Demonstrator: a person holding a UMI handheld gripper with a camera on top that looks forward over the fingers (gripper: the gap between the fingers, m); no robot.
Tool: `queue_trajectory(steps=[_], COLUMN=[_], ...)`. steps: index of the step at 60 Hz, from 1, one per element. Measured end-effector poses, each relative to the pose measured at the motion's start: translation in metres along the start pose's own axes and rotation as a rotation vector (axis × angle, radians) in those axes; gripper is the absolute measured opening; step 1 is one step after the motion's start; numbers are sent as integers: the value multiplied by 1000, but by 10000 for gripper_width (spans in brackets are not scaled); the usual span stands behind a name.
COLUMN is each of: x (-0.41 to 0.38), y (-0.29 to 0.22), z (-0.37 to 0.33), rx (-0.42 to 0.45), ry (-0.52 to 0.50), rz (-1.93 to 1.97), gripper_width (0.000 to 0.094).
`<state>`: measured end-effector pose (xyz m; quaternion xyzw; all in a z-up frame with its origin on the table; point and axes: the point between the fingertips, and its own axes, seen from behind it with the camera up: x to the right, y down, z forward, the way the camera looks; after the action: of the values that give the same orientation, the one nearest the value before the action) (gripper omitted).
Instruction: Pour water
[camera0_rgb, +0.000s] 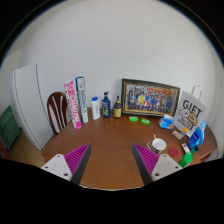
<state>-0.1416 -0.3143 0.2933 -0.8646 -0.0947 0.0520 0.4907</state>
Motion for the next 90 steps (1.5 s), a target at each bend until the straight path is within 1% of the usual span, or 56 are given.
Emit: queue_trajectory(steps=[13,20,28,39,48,54,59,66,73,75,79,82,86,88,90], x=[30,57,100,182,257,303,337,369,389,392,396,396,402,401,400], y=[23,47,90,168,213,218,208,192,180,181,180,181,183,181,181], z=[1,1,-2,-7,-6,5,23,55,81,90,102,109,114,115,116], rx=[3,2,-23,-51,-47,-10,47,115,152,162,160,159,171,183,189], ry=[48,75,119,205,272,311,327,352,363,363,360,353,372,365,361], rz=[-1,10,26,47,75,85,95,127,141,139,135,126,114,123,127], gripper_width=[855,855,856,856,858,862,862,865,859,845,788,695,516,509,483])
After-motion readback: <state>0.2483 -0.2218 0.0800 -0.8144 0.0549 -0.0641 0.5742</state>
